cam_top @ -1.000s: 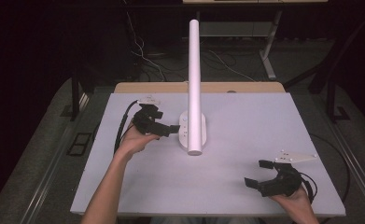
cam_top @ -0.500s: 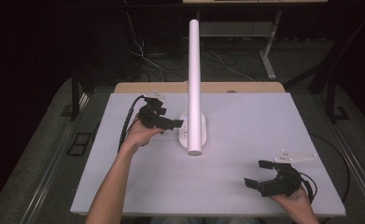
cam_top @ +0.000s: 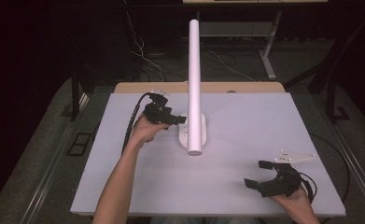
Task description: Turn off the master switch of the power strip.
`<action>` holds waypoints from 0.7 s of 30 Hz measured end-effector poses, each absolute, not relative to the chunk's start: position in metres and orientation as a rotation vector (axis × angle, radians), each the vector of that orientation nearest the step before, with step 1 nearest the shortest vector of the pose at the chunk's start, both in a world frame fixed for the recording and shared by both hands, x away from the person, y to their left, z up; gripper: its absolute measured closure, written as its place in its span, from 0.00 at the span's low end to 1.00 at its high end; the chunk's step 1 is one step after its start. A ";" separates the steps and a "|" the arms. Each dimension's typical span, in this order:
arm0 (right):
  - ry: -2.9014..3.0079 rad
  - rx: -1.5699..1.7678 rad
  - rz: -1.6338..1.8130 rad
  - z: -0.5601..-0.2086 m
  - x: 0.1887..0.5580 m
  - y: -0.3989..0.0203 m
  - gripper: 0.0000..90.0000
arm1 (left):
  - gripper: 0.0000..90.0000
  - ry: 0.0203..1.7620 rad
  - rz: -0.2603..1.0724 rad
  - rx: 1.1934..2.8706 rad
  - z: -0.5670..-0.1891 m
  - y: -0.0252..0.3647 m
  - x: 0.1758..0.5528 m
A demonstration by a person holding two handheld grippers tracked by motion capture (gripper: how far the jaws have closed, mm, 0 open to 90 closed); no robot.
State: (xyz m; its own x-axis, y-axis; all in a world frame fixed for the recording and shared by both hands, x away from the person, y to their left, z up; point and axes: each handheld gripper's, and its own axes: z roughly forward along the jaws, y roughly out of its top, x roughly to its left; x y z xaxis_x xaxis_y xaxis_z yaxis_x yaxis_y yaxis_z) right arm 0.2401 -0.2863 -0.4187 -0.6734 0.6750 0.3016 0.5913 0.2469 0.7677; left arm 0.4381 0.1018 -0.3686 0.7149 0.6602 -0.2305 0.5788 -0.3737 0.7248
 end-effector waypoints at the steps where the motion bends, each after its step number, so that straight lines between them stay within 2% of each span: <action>1: 2.409 1.227 1.416 -0.419 0.240 -0.286 0.00 | 0.18 0.943 0.119 2.074 -0.369 0.101 0.439; 12: 2.410 1.221 1.416 -0.419 0.240 -0.287 0.00 | 0.28 0.948 0.104 2.103 -0.375 0.093 0.454; 17: 2.419 1.219 1.408 -0.419 0.241 -0.287 0.00 | 0.36 0.980 0.113 2.102 -0.382 0.090 0.458; 21: 2.419 1.218 1.409 -0.419 0.241 -0.286 0.00 | 0.47 1.006 0.112 2.087 -0.387 0.092 0.460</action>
State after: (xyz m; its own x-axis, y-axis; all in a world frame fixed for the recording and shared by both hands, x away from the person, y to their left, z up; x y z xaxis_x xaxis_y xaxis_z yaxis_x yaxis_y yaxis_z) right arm 0.2406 -0.2865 -0.4194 -0.6785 0.6718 0.2972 0.5900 0.2574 0.7653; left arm 0.4605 0.0920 -0.3866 0.6797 0.6915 -0.2444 0.6207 -0.3648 0.6940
